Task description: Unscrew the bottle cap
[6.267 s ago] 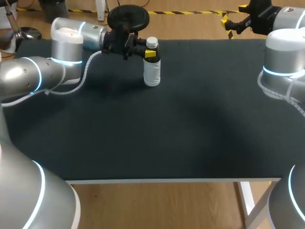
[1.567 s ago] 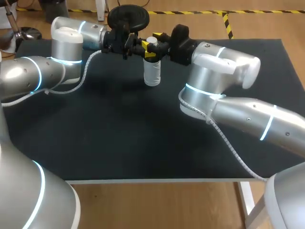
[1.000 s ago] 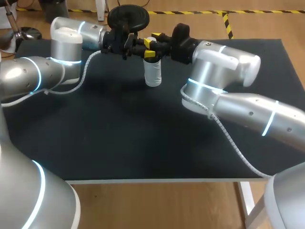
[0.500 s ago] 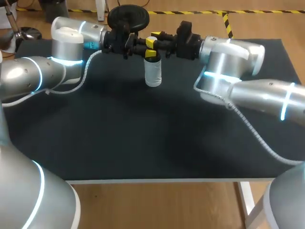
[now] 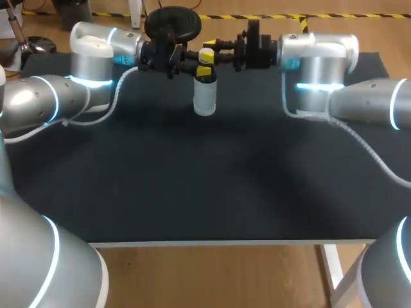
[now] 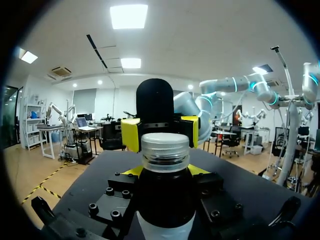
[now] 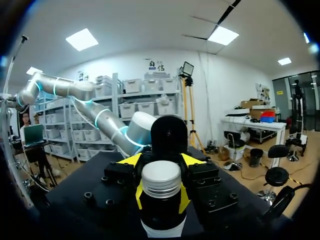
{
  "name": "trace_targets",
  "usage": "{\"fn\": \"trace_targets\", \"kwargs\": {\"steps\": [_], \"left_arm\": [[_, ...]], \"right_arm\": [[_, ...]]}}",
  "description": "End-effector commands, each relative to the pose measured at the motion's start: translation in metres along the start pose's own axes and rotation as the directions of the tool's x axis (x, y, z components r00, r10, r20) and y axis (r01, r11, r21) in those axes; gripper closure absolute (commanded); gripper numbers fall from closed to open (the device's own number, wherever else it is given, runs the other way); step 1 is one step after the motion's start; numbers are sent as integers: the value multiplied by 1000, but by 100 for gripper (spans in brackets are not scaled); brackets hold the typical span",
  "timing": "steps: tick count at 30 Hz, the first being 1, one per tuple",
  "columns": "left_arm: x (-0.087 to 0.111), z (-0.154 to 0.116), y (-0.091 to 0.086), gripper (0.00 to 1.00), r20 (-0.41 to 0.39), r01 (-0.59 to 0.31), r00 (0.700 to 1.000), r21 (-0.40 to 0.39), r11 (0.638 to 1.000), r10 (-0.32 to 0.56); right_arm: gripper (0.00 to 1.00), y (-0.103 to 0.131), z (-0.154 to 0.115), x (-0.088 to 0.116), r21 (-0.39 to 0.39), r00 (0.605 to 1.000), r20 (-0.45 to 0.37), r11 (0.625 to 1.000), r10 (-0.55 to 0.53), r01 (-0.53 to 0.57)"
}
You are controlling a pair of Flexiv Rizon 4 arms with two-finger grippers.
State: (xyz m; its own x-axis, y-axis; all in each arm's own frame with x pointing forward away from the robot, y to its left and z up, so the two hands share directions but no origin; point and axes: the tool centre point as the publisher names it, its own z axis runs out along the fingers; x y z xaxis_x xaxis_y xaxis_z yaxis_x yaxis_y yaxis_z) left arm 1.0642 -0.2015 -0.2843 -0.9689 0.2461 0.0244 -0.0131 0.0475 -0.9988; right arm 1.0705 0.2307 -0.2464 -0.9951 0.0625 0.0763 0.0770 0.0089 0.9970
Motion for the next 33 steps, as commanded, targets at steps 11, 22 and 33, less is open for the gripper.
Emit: {"fn": "trace_targets", "kwargs": {"steps": [11,22,33], "left_arm": [[2,-2,0,100,-10,0,1000,1,1000,0],[2,-2,0,100,-10,0,1000,1,1000,0],[2,-2,0,100,-10,0,1000,1,1000,0]], "right_arm": [[100,26,-4,-15,-31,841,-541,999,-33,19],[100,44,-59,-29,35,918,-393,997,-51,71],[100,-15,-185,-27,112,995,-91,993,44,-34]]}}
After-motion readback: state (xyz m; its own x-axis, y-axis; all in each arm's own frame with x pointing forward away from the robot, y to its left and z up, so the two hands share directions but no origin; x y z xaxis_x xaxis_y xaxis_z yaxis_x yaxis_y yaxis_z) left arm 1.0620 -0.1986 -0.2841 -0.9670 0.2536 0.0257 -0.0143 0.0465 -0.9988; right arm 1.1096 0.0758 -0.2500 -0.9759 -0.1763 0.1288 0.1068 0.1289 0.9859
